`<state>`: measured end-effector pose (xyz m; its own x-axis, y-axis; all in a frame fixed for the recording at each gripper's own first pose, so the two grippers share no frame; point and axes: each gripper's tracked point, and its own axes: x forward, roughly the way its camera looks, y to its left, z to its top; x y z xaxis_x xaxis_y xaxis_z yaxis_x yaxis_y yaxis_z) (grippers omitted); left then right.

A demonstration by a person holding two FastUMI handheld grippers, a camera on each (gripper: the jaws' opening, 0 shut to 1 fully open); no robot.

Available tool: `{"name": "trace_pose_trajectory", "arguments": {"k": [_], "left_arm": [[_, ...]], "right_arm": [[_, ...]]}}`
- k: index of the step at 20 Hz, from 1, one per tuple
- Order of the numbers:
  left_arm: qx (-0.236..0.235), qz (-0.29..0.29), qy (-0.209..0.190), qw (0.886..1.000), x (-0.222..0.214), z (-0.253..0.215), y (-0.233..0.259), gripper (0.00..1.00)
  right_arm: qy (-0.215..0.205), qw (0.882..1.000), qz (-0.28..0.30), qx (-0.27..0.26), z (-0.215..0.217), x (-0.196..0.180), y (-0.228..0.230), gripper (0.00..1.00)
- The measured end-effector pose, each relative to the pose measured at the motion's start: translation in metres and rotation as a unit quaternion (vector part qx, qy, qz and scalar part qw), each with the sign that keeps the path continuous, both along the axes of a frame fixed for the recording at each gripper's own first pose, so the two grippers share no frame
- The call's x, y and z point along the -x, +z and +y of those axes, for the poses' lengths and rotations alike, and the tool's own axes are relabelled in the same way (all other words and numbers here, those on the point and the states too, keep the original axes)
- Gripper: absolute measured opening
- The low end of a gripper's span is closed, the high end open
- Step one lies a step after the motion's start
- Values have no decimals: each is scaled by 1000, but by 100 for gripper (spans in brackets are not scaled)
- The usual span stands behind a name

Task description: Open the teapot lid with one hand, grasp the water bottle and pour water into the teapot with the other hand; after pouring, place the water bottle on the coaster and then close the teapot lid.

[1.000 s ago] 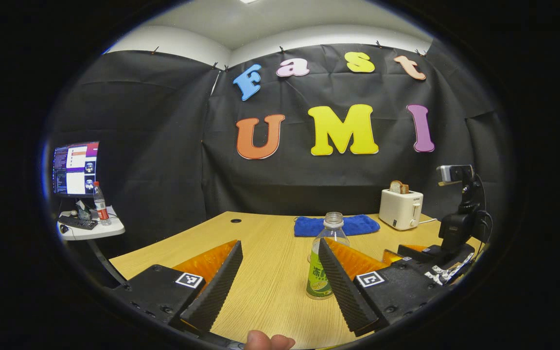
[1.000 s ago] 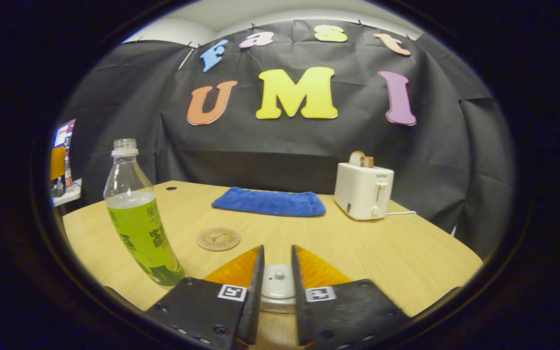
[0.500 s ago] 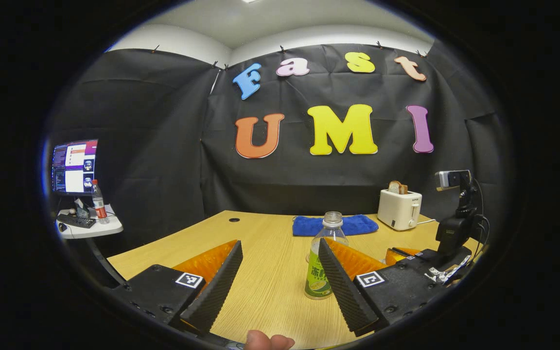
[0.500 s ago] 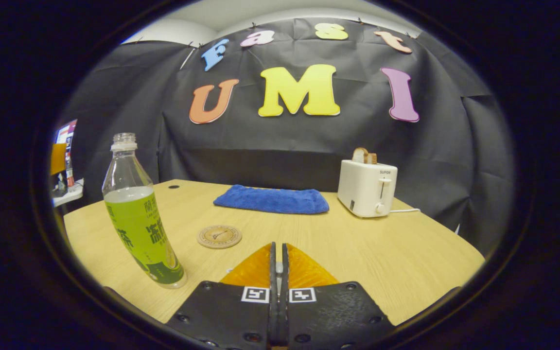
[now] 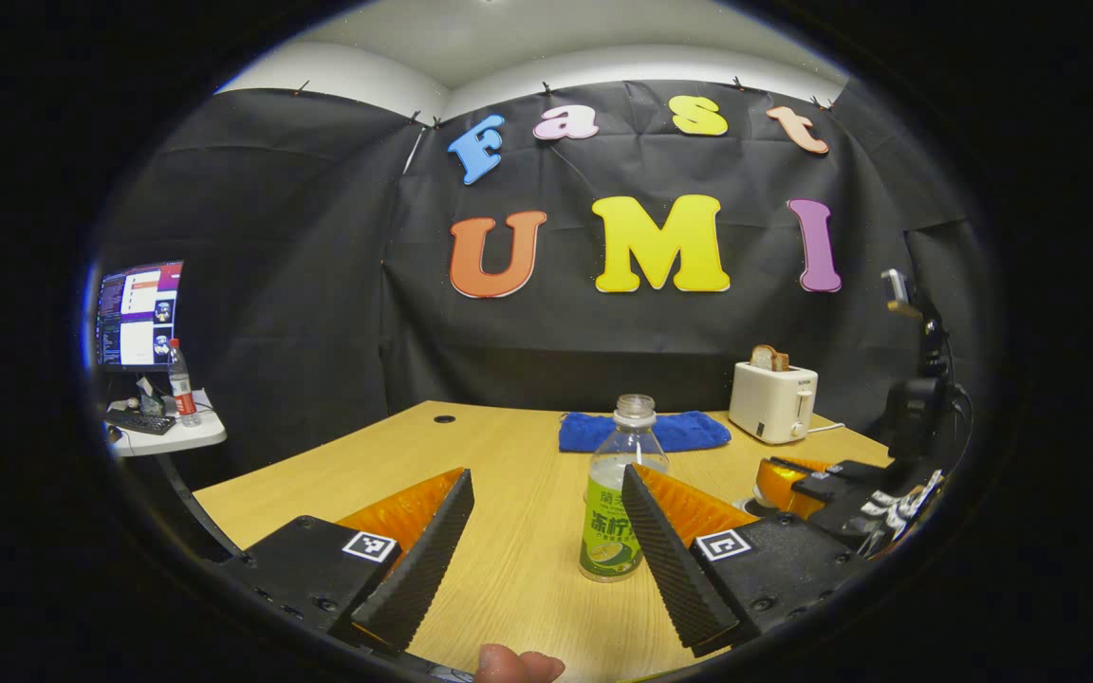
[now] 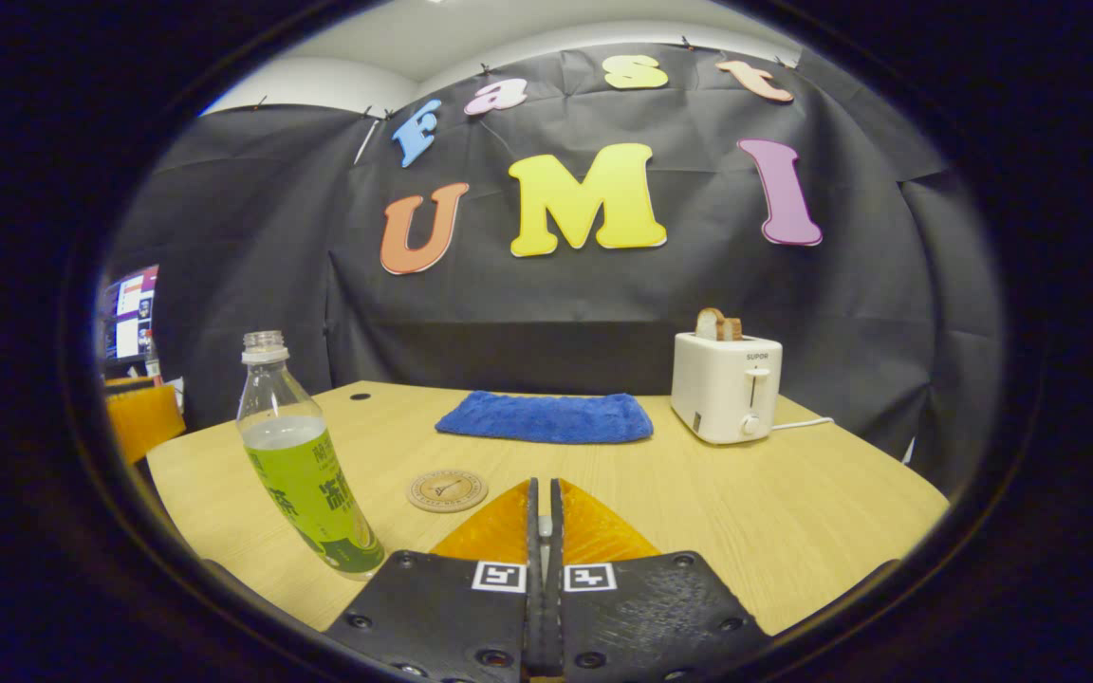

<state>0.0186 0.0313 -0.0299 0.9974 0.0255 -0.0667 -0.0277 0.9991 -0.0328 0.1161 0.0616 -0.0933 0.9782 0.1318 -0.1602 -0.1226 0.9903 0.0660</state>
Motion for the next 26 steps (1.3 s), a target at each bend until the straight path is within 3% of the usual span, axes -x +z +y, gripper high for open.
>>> {"name": "trace_pose_trajectory", "arguments": {"k": [10,19,26], "left_arm": [[14,56,-51,997,-19,-47,-51,99],[19,80,-46,996,-57,-48,-78,99],[0,103,-57,993,-62,-52,-93,96]], "right_arm": [[5,999,-28,13,-33,27,37,0],[-20,999,-31,20,-67,38,45,0],[-25,999,-23,20,-79,40,37,0]]}}
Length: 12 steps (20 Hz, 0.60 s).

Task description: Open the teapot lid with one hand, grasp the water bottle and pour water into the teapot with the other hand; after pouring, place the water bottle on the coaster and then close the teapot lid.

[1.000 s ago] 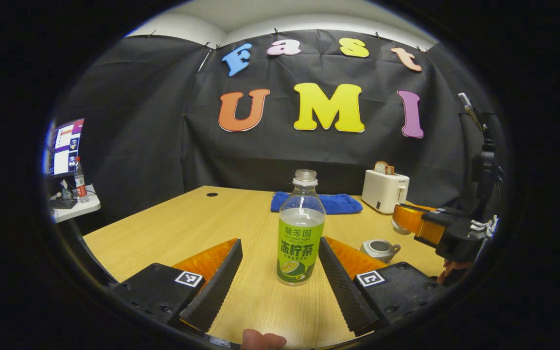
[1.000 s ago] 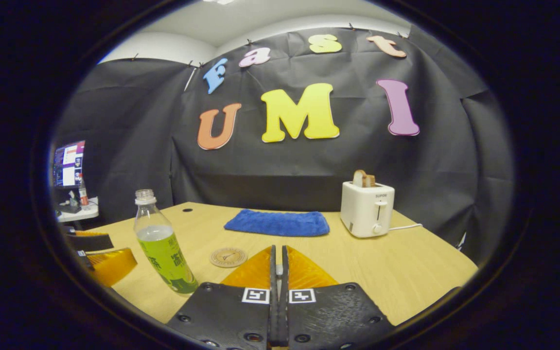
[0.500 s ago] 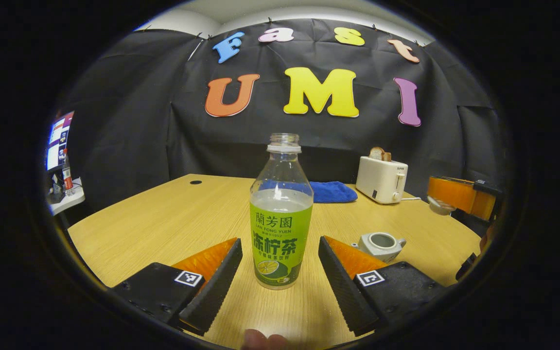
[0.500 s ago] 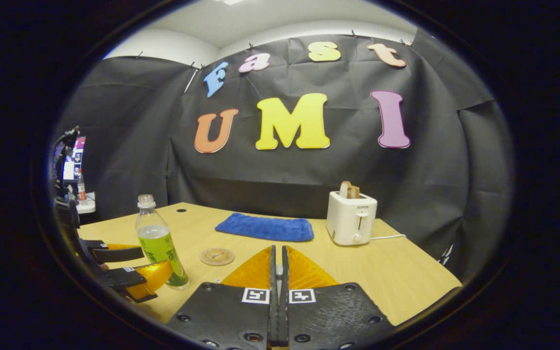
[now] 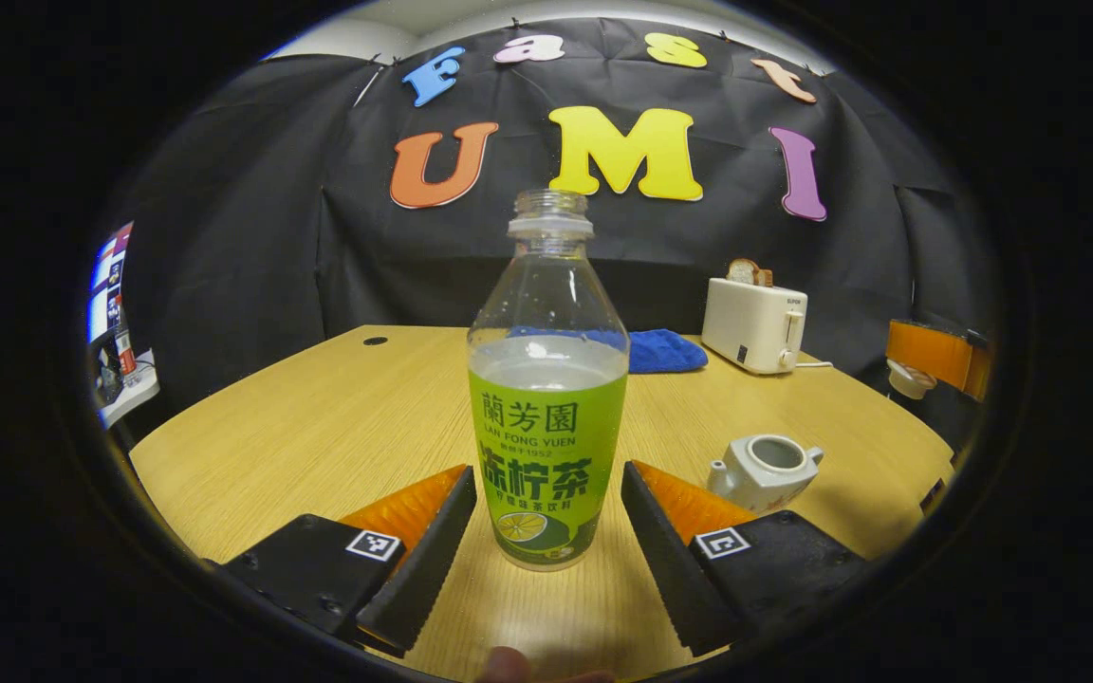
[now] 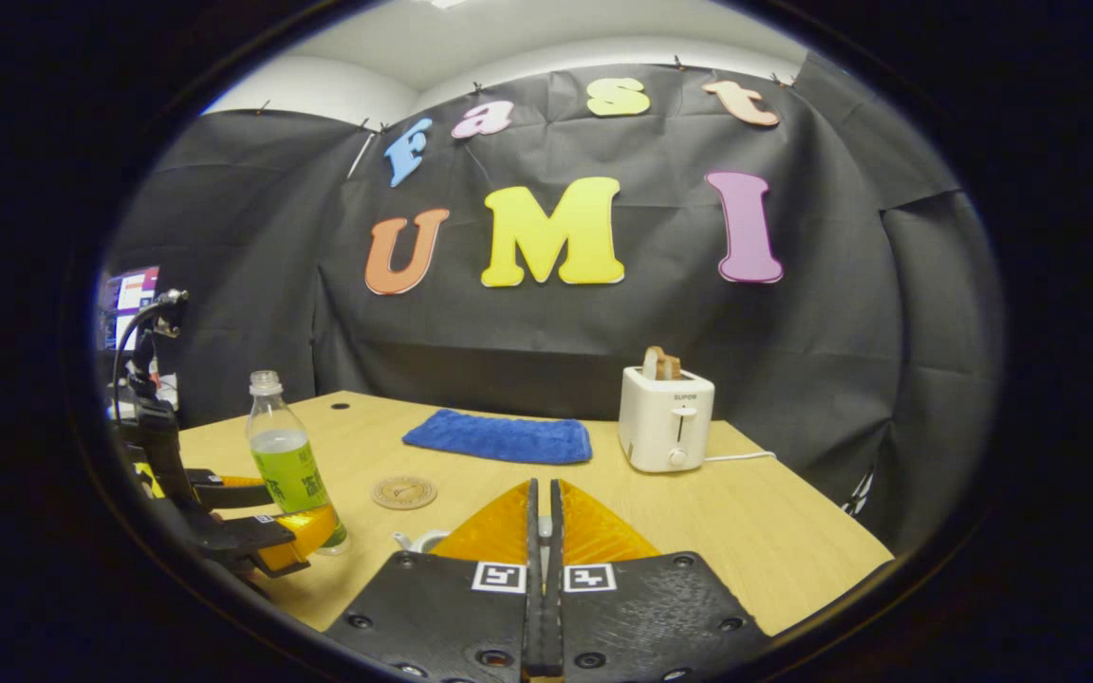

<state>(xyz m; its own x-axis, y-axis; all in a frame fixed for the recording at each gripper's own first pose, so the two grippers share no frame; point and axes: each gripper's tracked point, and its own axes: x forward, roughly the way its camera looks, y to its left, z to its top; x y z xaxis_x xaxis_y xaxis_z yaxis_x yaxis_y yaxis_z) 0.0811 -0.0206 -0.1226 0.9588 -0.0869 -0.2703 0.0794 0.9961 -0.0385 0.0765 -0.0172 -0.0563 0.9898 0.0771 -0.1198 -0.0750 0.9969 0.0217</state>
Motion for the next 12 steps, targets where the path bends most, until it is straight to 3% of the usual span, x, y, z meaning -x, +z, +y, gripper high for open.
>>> {"name": "trace_pose_trajectory", "arguments": {"k": [4,8,12], "left_arm": [[-31,7,0,1000,2,4,3,80],[-117,17,-1,993,6,20,16,78],[-219,23,-12,975,9,33,37,77]], "right_arm": [[-3,1000,-6,0,-7,4,4,0],[-2,1000,-4,-5,-17,4,4,0],[-1,1000,-4,-6,-27,7,5,0]]}}
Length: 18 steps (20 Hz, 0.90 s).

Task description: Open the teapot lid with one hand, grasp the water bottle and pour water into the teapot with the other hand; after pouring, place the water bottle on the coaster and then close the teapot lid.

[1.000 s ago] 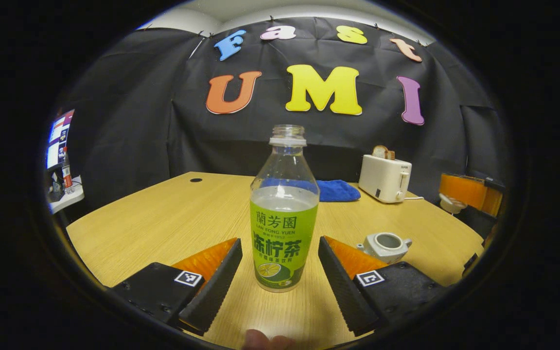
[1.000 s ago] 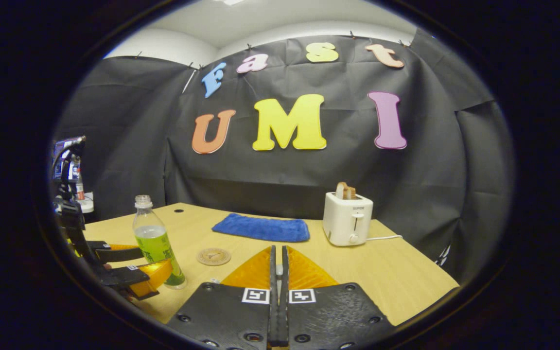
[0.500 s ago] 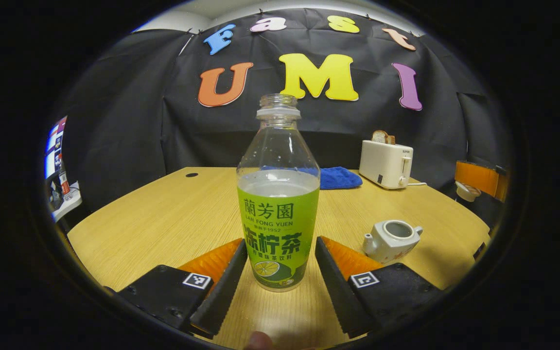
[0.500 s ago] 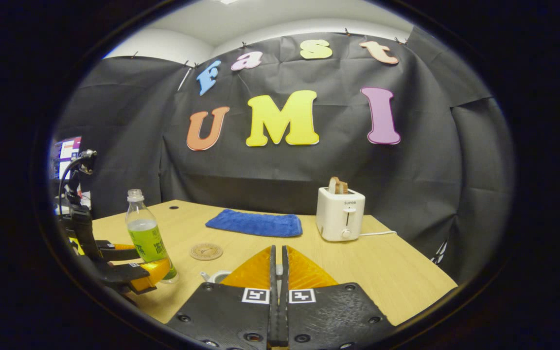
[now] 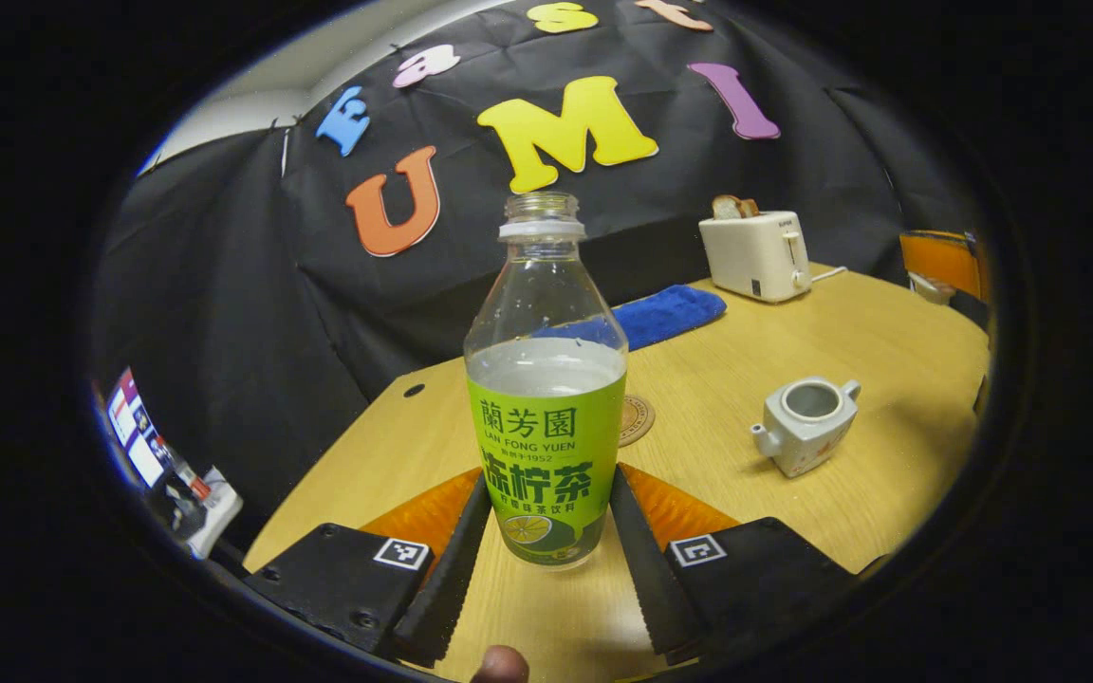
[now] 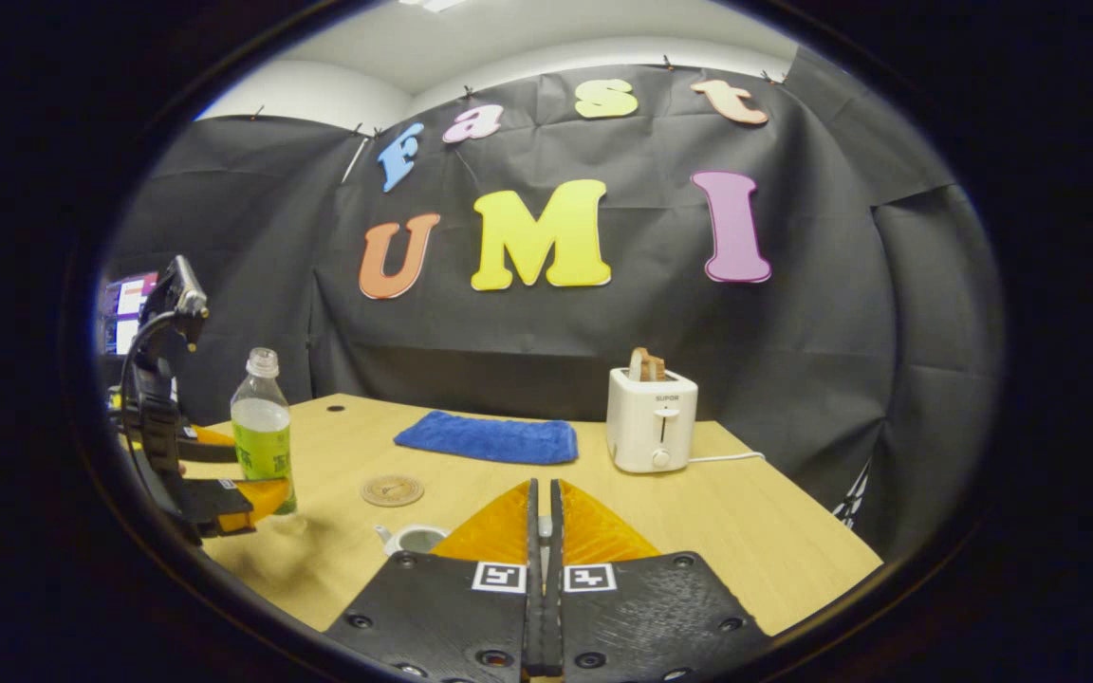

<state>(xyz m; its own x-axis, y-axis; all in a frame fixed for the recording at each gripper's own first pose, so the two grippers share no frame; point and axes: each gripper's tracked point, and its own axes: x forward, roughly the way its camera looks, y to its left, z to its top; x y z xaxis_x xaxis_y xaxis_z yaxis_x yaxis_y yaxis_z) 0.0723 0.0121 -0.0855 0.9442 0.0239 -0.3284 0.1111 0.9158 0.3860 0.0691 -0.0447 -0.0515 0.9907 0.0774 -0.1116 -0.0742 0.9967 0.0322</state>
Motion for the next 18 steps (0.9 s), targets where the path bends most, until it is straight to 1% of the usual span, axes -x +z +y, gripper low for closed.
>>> {"name": "trace_pose_trajectory", "arguments": {"k": [2,4,7,10,13,16,18], "left_arm": [[-53,7,-15,998,5,2,6,77],[-101,17,-31,994,7,5,14,76],[-177,35,-59,982,5,3,18,76],[-264,41,-79,960,0,4,19,75],[-328,54,-91,939,-5,5,13,74],[-400,64,-107,908,-9,6,10,74],[-437,65,-114,890,-12,6,11,74]], "right_arm": [[-1,1000,-2,0,-6,2,1,0],[-3,1000,-2,-1,-11,4,0,0],[-5,1000,1,-2,-18,6,-3,0],[-6,1000,4,-3,-22,7,-6,0],[-8,1000,3,-2,-27,10,-8,0],[-10,1000,3,2,-34,12,-10,0],[-11,1000,4,5,-37,12,-11,0]]}}
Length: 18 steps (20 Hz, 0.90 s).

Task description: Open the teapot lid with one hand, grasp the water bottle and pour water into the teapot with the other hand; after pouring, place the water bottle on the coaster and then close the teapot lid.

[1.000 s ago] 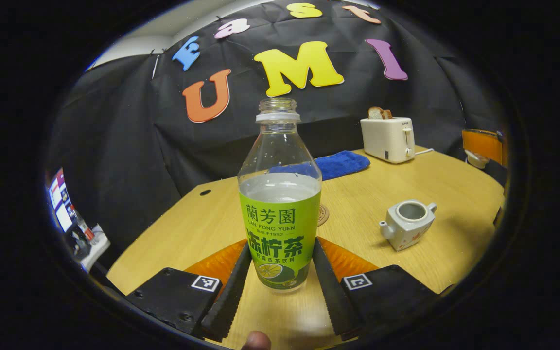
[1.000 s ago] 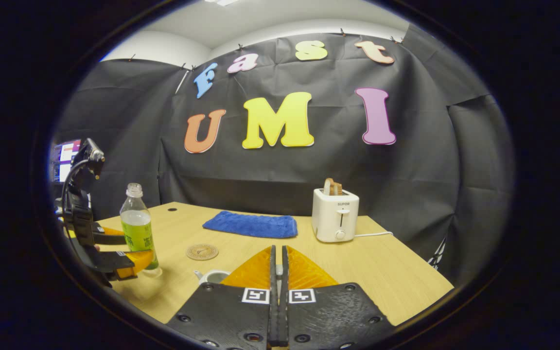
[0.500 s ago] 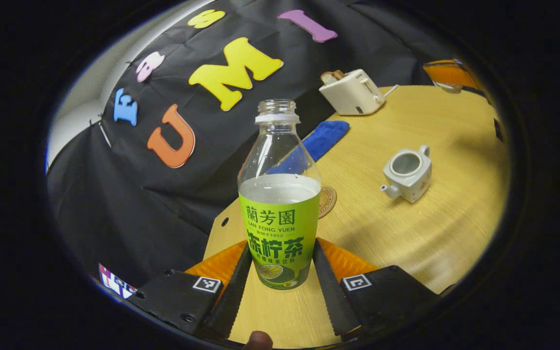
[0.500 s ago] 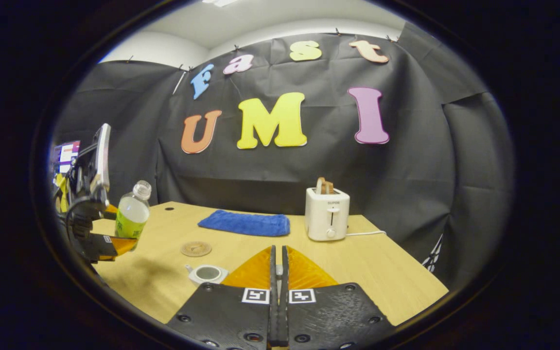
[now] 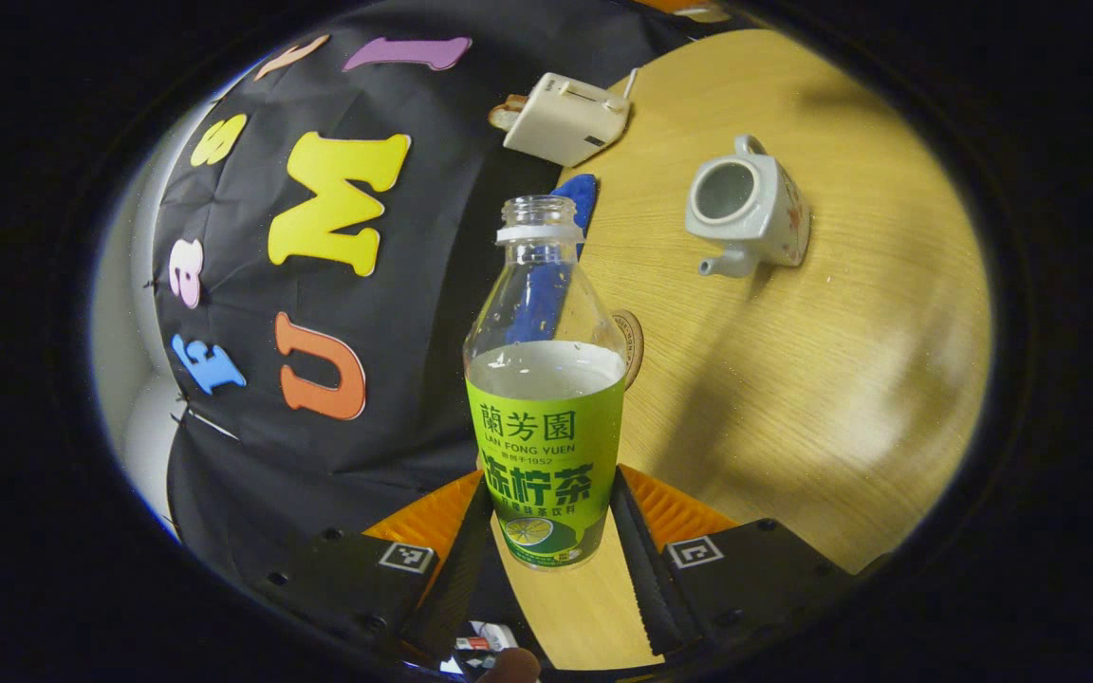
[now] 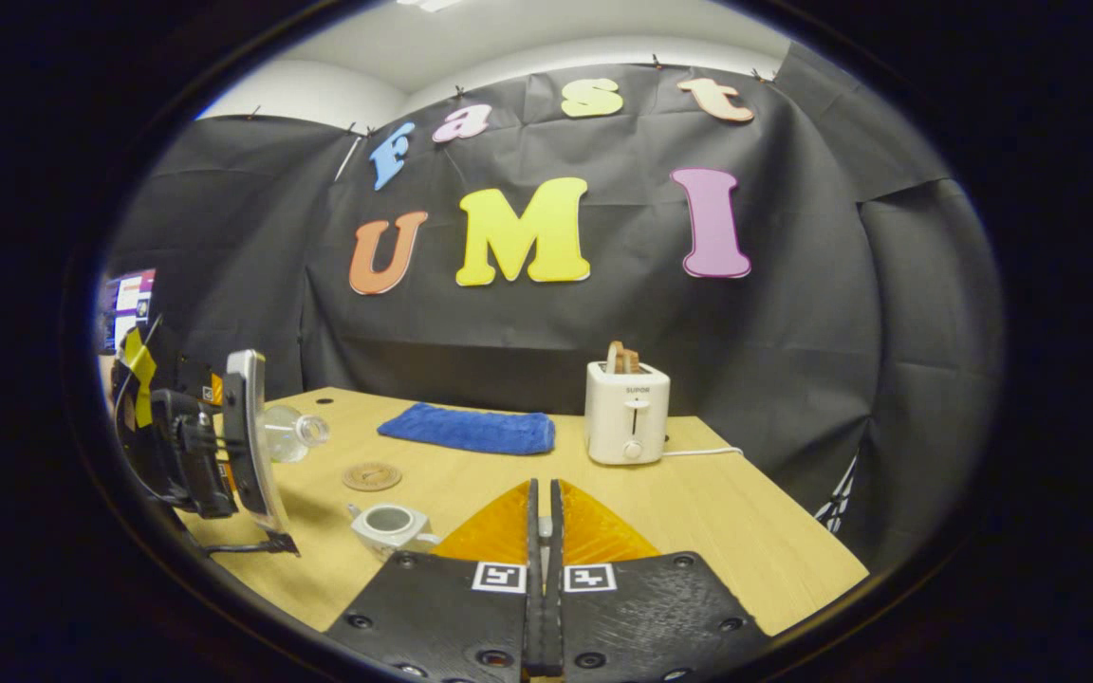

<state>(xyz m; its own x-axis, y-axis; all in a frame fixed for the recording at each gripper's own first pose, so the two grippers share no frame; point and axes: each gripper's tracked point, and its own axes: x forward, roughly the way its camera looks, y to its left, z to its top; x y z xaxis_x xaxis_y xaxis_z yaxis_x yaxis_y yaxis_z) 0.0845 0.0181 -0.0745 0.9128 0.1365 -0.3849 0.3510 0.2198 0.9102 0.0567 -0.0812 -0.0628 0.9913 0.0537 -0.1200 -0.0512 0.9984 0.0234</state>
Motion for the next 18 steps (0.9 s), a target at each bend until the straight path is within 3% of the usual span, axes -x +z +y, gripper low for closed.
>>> {"name": "trace_pose_trajectory", "arguments": {"k": [8,18], "left_arm": [[-115,19,-39,992,-2,-13,3,74],[-197,42,-54,978,-4,-28,0,74]], "right_arm": [[-3,1000,3,-4,-11,3,-7,0],[-11,1000,3,-13,-26,10,-12,0]]}}
